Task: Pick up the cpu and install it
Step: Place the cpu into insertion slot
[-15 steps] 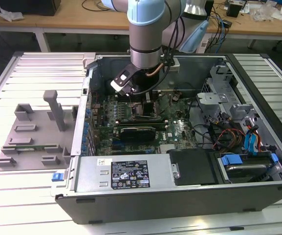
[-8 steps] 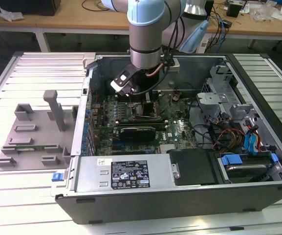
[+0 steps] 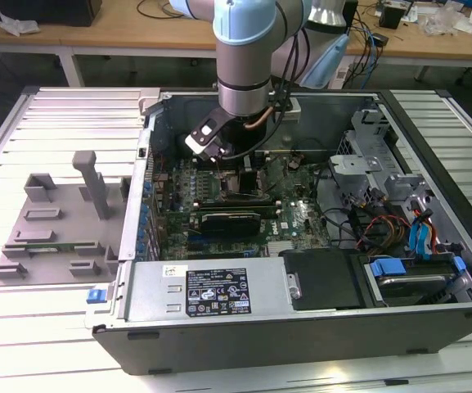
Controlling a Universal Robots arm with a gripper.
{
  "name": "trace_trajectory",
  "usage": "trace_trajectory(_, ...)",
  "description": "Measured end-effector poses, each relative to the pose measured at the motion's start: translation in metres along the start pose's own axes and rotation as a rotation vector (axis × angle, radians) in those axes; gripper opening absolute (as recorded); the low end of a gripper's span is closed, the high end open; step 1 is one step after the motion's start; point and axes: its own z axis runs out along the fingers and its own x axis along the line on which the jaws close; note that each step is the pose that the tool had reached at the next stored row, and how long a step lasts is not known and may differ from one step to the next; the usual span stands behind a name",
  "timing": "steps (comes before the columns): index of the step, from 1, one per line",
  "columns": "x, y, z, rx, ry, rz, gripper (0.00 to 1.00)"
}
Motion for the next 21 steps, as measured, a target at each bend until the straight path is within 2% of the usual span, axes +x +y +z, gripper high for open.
trace_trajectory(5, -0.0003, 0.0001, -0.001, 0.0001, -0.0003, 0.0, 0.61)
trace_trajectory(8, -0.0005, 0.0002, -0.0008, 0.0002, -0.0101, -0.001, 0.61)
trace_trajectory(9, -0.0005, 0.0002, -0.0008, 0.0006, -0.0224, -0.001, 0.61)
trace_trajectory(10, -0.0005, 0.0002, -0.0008, 0.0008, -0.0297, -0.002, 0.61)
trace_trajectory(11, -0.0006, 0.0002, -0.0009, 0.0008, -0.0296, -0.002, 0.61)
trace_trajectory(13, -0.0005, 0.0003, -0.0008, 0.0005, -0.0219, 0.0, 0.61)
trace_trajectory(18, -0.0005, 0.0004, -0.0009, 0.0011, -0.0216, 0.008, 0.61)
trace_trajectory(20, -0.0006, 0.0004, -0.0009, 0.001, -0.0219, 0.008, 0.55)
trace_trajectory(21, -0.0006, 0.0004, -0.0009, 0.001, -0.0218, 0.009, 0.55)
